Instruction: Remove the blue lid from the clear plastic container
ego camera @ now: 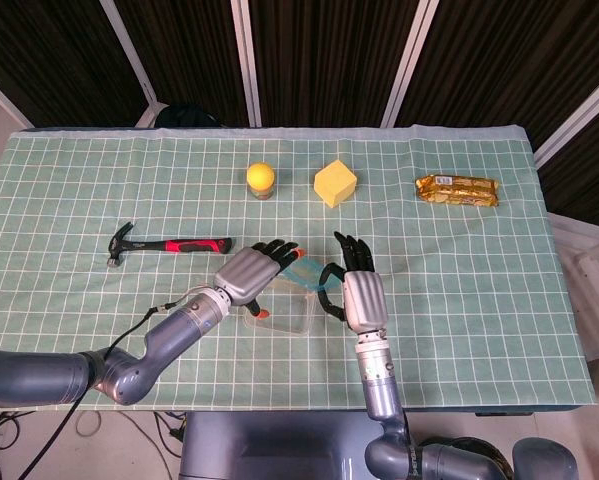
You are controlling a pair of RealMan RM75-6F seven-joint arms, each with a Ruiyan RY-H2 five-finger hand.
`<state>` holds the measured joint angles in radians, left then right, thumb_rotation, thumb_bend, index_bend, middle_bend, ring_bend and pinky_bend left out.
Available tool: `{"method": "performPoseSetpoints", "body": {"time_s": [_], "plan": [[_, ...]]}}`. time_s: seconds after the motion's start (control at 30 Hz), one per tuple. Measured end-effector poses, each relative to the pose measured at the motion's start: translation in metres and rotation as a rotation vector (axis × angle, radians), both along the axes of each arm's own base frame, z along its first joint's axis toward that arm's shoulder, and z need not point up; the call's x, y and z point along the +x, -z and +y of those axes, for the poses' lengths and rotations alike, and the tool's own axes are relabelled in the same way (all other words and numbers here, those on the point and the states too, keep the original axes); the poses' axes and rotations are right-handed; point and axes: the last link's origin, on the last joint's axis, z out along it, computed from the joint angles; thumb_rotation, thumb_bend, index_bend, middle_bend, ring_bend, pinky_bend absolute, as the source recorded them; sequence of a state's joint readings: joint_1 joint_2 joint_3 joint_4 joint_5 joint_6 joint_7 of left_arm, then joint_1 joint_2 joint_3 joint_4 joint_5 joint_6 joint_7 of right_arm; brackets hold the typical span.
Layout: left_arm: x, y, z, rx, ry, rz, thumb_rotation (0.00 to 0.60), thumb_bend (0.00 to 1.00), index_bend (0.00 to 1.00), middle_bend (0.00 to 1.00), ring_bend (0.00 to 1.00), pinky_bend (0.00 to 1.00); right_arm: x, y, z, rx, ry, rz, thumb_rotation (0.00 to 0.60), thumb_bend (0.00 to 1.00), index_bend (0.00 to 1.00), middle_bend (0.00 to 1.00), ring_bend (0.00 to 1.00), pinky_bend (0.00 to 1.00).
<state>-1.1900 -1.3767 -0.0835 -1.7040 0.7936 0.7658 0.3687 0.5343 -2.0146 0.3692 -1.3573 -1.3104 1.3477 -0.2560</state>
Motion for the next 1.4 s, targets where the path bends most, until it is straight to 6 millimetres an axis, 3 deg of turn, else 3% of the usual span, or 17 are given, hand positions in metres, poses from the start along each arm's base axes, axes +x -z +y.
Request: {"method": "performPoseSetpoints", "body": {"time_s": [0.37, 0.5, 0.63, 0.67, 0.77, 1.07, 1.4], "plan": [[-0.015, -0.022, 0.002, 0.048, -0.019, -0.024, 0.600, 0.00, 0.00, 0.00, 0.00, 0.17, -0.035, -0.033, -0.043, -0.111, 0.050, 0.158, 0.600, 0.77, 0.66, 0.10, 0.00, 0.00], [-0.023, -0.033, -0.001, 0.072, -0.029, -0.039, 0.600, 0.00, 0.00, 0.00, 0.00, 0.17, -0.058, -0.049, -0.056, -0.145, 0.080, 0.273, 0.600, 0.72, 0.45, 0.08, 0.00, 0.00], [-0.032, -0.045, -0.004, 0.097, -0.043, -0.053, 0.600, 0.00, 0.00, 0.00, 0.00, 0.15, -0.079, -0.061, -0.058, -0.145, 0.106, 0.378, 0.600, 0.47, 0.08, 0.00, 0.00, 0.00], [-0.035, -0.048, -0.004, 0.106, -0.051, -0.057, 0.600, 0.00, 0.00, 0.00, 0.00, 0.15, -0.085, -0.063, -0.056, -0.140, 0.116, 0.407, 0.600, 0.42, 0.02, 0.00, 0.00, 0.00], [-0.043, -0.054, -0.008, 0.127, -0.070, -0.066, 0.600, 0.00, 0.00, 0.00, 0.00, 0.14, -0.097, -0.064, -0.046, -0.116, 0.141, 0.461, 0.600, 0.35, 0.00, 0.00, 0.00, 0.00], [-0.086, -0.076, -0.035, 0.199, -0.087, -0.031, 0.600, 0.00, 0.00, 0.00, 0.00, 0.13, -0.127, -0.086, 0.001, -0.052, 0.207, 0.533, 0.600, 0.34, 0.00, 0.00, 0.00, 0.00], [-0.162, -0.110, -0.102, 0.315, -0.127, 0.007, 0.600, 0.00, 0.00, 0.00, 0.00, 0.12, -0.162, -0.142, 0.055, -0.022, 0.226, 0.579, 0.600, 0.34, 0.00, 0.00, 0.00, 0.00]]}}
